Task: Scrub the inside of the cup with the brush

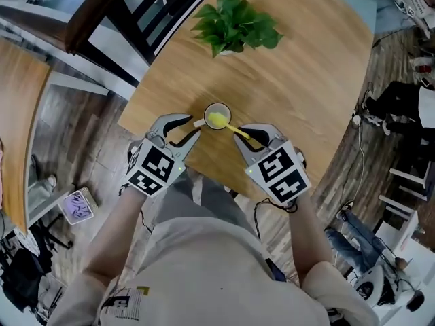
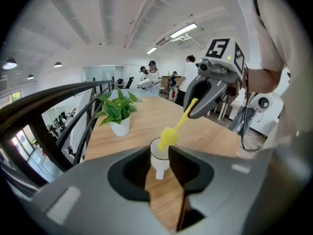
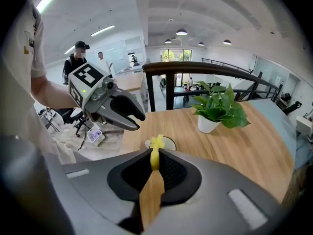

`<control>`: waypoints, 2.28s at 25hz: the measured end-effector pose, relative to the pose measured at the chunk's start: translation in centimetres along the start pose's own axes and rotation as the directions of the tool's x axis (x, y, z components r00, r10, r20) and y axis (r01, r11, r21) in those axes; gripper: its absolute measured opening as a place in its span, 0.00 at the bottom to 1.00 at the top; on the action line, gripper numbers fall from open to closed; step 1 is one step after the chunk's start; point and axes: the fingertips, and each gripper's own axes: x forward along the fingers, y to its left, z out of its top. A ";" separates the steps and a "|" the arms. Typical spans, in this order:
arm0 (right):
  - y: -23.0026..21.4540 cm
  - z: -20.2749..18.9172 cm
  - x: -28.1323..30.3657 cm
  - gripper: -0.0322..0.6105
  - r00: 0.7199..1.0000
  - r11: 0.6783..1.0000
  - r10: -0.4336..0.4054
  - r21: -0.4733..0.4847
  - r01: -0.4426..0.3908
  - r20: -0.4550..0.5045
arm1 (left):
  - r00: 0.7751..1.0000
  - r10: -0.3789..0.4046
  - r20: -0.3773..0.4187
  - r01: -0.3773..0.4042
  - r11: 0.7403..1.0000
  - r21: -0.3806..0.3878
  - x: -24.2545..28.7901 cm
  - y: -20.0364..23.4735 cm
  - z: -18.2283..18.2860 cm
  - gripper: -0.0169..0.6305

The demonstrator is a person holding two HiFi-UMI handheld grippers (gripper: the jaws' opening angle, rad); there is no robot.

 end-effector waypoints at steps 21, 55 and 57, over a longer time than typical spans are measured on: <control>-0.4 -2.3 7.0 0.11 0.976 0.980 0.024 -0.188 -0.065 -0.216 | 0.988 -0.084 -0.133 0.088 0.996 0.022 6.9 -0.3 -6.8 0.22; -1.2 -3.9 8.7 0.10 0.883 0.906 -0.097 -0.408 -0.113 -0.459 | 0.990 -0.066 -0.125 0.072 0.996 0.046 8.0 -0.7 -6.9 0.11; -0.5 -3.9 9.0 0.10 0.885 0.910 -0.068 -0.392 -0.133 -0.460 | 0.989 -0.074 -0.132 0.080 0.996 0.041 8.0 -0.7 -6.9 0.11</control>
